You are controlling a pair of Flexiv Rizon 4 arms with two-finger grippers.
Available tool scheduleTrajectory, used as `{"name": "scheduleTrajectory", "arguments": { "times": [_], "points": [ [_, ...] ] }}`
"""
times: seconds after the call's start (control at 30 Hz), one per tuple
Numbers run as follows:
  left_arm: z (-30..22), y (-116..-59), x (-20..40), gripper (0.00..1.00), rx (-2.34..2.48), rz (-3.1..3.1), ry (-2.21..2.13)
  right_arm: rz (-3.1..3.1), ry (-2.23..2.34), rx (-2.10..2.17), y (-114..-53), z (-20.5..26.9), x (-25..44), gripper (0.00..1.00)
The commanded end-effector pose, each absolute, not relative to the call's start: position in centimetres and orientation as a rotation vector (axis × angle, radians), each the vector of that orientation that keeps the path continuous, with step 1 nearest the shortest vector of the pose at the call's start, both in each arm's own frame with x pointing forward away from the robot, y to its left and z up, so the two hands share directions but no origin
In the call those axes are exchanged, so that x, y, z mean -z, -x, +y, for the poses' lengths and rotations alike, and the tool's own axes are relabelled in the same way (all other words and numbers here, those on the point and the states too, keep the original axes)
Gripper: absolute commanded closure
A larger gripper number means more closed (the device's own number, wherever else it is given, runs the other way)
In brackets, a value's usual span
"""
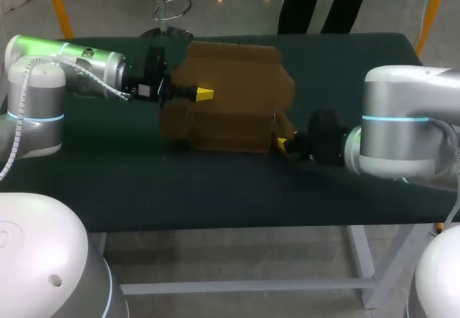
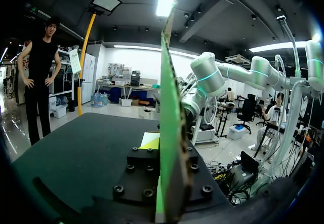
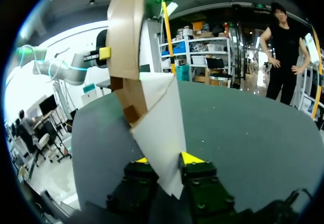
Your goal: Assemble the packaging by folding the flat box into shape, placing the metal phone stand inside, and closing the box properly
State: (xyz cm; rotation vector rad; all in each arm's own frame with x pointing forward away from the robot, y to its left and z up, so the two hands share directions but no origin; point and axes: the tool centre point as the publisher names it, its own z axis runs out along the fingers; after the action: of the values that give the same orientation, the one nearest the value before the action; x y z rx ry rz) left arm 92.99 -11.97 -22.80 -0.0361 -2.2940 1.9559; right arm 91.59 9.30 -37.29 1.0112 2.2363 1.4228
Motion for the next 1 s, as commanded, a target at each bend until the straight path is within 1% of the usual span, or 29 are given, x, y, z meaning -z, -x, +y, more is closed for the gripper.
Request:
{"name": "scheduleTrajectory", "arguments": {
  "times": [0.03,0.33,0.37,0.6,1.0],
  "points": [
    [-12.1,-93.0,23.0,1.0,-1.953,-2.294,0.038,2.197,-1.028,-1.415,-91.6,10.0,37.3,0.74],
    [-12.1,-93.0,23.0,1.0,-1.953,-2.294,0.038,2.149,-1.098,-1.427,-91.6,10.4,37.1,0.73],
    [-12.1,-93.0,23.0,1.0,-1.953,-2.294,0.038,2.14,-1.109,-1.428,-91.5,10.4,37.2,0.71],
    [-12.1,-93.0,23.0,1.0,-1.953,-2.294,0.038,2.105,-1.16,-1.442,-91.5,10.8,37.2,0.72],
    [-12.1,-93.0,23.0,1.0,-1.953,-2.294,0.038,2.061,-1.208,-1.459,-91.7,12.2,36.9,0.67]
  ]
}}
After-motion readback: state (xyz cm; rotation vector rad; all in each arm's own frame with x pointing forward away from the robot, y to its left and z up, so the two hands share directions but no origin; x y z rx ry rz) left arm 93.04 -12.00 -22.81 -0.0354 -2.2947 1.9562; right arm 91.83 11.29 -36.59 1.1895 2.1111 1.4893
